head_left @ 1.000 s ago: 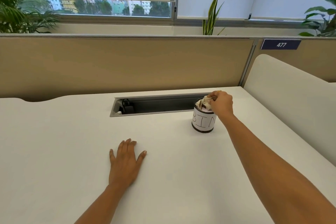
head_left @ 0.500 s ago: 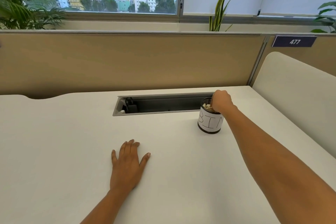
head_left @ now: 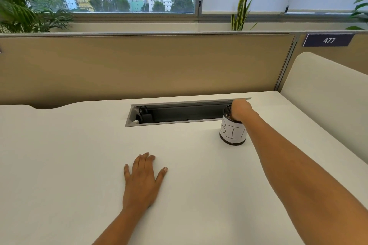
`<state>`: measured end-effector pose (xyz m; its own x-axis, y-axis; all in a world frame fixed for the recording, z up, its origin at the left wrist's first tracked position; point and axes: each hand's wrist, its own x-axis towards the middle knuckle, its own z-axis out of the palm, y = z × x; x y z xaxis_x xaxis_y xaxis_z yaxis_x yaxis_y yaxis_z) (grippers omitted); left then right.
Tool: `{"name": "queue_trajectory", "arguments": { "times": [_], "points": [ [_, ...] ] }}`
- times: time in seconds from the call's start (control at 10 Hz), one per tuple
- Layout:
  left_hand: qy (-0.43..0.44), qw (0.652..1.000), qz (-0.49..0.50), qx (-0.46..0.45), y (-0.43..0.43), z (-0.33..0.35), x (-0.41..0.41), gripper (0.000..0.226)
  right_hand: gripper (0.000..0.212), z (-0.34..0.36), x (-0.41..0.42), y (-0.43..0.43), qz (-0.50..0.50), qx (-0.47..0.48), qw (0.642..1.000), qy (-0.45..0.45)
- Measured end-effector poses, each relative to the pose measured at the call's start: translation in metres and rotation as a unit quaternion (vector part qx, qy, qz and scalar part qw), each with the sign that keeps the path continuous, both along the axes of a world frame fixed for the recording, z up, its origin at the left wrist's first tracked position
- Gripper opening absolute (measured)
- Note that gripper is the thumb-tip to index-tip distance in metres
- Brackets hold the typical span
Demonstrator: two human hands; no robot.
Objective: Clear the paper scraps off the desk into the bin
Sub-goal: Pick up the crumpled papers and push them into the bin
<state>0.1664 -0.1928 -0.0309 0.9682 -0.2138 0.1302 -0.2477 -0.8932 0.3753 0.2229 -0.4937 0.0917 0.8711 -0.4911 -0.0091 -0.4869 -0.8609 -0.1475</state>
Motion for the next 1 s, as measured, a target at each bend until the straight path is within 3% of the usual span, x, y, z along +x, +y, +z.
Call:
{"name": "queue_trajectory", "arguments": {
  "times": [0.4, 0.6, 0.8, 0.9, 1.0],
  "points": [
    [-0.007, 1.000, 0.002, -0.001, 0.000, 0.002, 0.000, 0.050, 0.029, 0.008, -0.014, -0.001, 0.017, 0.018, 1.000, 0.007],
    [-0.009, 1.000, 0.005, 0.006, 0.000, 0.002, 0.001, 0.049, 0.028, 0.009, -0.019, -0.001, -0.013, 0.052, 0.997, -0.049],
    [-0.009, 1.000, 0.008, 0.002, 0.000, 0.004, 0.000, 0.048, 0.026, 0.001, -0.033, 0.008, -0.010, 0.067, 0.978, -0.195],
    [-0.004, 1.000, 0.007, 0.003, 0.000, 0.004, -0.001, 0.049, 0.023, -0.006, -0.046, 0.018, -0.003, 0.061, 0.937, -0.344],
    [-0.005, 1.000, 0.009, 0.004, 0.001, 0.005, -0.001, 0.049, 0.014, -0.023, -0.063, 0.048, 0.087, 0.029, 0.906, -0.414]
  ]
}}
